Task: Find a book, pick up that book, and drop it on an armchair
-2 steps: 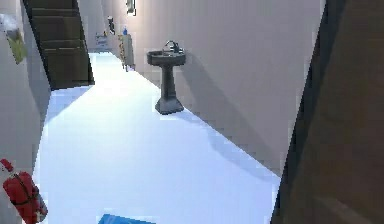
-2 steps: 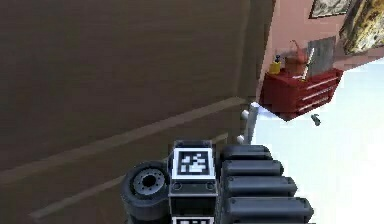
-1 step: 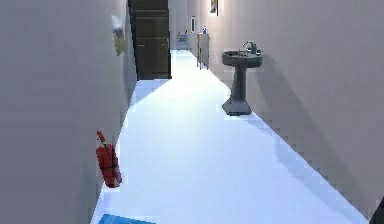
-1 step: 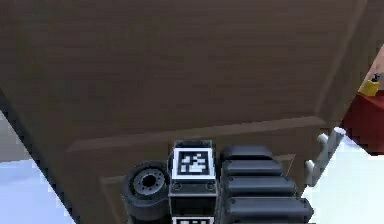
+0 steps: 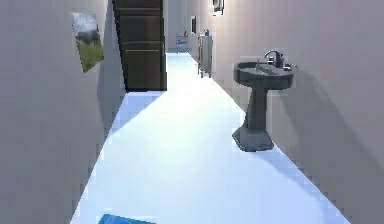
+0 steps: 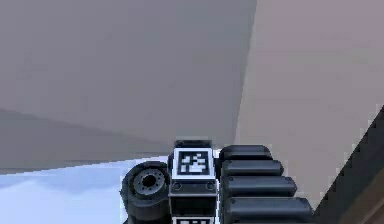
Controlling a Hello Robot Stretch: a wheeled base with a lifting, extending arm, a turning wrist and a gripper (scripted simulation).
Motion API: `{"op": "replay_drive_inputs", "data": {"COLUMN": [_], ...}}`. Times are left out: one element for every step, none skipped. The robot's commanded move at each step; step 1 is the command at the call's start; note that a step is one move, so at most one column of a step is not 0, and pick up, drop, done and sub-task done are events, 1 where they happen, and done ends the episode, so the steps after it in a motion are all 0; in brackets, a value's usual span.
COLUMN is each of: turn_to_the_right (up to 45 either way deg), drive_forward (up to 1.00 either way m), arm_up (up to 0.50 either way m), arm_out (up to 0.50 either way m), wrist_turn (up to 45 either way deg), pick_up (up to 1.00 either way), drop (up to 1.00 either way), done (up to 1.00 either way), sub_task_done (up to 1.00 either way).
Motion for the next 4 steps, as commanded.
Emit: {"op": "replay_drive_inputs", "data": {"turn_to_the_right": [0.0, 0.0, 0.0, -3.0], "drive_forward": [1.00, 1.00, 1.00, 0.00], "arm_up": [0.00, 0.00, 0.00, 0.00], "arm_out": [0.00, 0.00, 0.00, 0.00], "wrist_turn": [0.0, 0.0, 0.0, 0.0], "pick_up": [0.00, 0.00, 0.00, 0.00], "drop": [0.00, 0.00, 0.00, 0.00], "done": [0.00, 0.00, 0.00, 0.00], "sub_task_done": [0.00, 0.00, 0.00, 0.00]}}
